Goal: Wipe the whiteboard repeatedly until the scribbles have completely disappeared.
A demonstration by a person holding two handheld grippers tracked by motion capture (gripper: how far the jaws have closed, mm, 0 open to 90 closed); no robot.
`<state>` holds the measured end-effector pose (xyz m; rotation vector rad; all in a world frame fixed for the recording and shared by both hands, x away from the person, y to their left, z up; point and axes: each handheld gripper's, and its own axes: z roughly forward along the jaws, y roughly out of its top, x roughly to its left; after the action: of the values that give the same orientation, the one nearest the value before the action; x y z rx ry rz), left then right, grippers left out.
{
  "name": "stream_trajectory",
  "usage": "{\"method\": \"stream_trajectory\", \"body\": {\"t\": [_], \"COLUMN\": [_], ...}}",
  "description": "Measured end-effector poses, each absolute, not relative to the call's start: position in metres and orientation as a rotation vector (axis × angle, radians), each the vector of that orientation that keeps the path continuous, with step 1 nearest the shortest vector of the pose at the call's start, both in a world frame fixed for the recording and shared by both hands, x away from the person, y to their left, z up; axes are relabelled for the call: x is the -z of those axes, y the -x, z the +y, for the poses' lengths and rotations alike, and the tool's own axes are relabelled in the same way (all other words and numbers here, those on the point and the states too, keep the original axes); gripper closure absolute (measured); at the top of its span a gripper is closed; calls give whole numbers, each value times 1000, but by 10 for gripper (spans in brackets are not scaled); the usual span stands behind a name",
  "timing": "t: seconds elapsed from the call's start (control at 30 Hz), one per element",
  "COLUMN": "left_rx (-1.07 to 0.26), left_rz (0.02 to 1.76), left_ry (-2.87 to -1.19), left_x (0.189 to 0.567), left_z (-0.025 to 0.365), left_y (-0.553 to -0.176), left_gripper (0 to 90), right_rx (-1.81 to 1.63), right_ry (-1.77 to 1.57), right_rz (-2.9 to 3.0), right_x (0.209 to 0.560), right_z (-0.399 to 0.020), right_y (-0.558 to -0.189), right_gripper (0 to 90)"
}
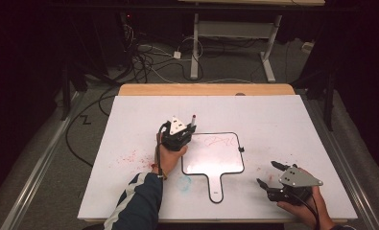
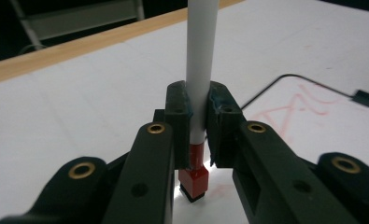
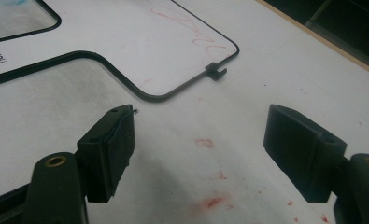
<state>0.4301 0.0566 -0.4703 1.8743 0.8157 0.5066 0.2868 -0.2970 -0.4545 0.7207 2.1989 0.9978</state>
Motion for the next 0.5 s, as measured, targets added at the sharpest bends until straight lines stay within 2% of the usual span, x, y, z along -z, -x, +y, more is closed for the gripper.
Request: {"method": "stream_trajectory", "body": {"t": [0.3,0.5], "left_rx": [-494,-512], "left_rz": [694,754], "left_ry": [-1937,-1919], "left_x": [468,468], "left_z": [18,39], "left_y": [-419,-426], "left_gripper": [787,788], "right_rx": [-992,-991], "right_ry": [-720,-723], "right_rz": [2208,2207], "right_x": [455,456], "right_z": [-296,-298], "right_y": [-287,-286], "right_gripper": [257,258]}}
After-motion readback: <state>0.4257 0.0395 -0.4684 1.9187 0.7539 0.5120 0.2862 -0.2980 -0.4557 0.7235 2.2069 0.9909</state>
